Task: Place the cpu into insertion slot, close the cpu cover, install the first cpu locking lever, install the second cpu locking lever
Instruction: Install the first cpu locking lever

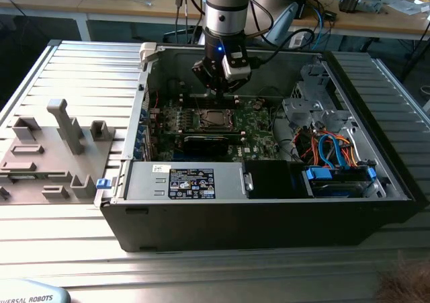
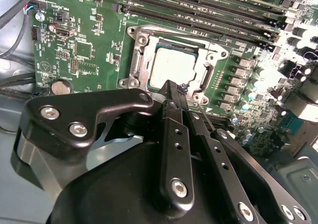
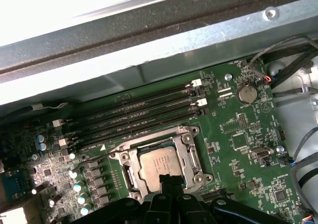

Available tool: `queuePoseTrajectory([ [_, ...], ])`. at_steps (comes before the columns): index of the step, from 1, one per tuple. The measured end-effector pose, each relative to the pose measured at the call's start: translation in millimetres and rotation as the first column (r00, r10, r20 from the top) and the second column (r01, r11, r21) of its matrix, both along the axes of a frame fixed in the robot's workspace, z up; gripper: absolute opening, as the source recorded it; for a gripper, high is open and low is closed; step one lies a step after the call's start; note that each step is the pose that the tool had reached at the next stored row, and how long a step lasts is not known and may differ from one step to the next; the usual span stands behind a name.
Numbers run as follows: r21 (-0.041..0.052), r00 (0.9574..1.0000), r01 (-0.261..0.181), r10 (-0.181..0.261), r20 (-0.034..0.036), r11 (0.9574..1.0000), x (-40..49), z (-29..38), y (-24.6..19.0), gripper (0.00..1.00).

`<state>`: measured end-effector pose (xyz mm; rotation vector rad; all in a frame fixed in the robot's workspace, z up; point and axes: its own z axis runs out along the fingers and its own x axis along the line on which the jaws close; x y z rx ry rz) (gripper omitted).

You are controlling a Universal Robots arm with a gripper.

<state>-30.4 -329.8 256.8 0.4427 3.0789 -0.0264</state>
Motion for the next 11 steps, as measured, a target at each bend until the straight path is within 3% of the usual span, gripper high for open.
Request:
queuePoseTrajectory([
  [11,-0.0001,0.9992,-0.039,0.039,0.0000,0.9992,0.0,0.0,0.0,0.11],
])
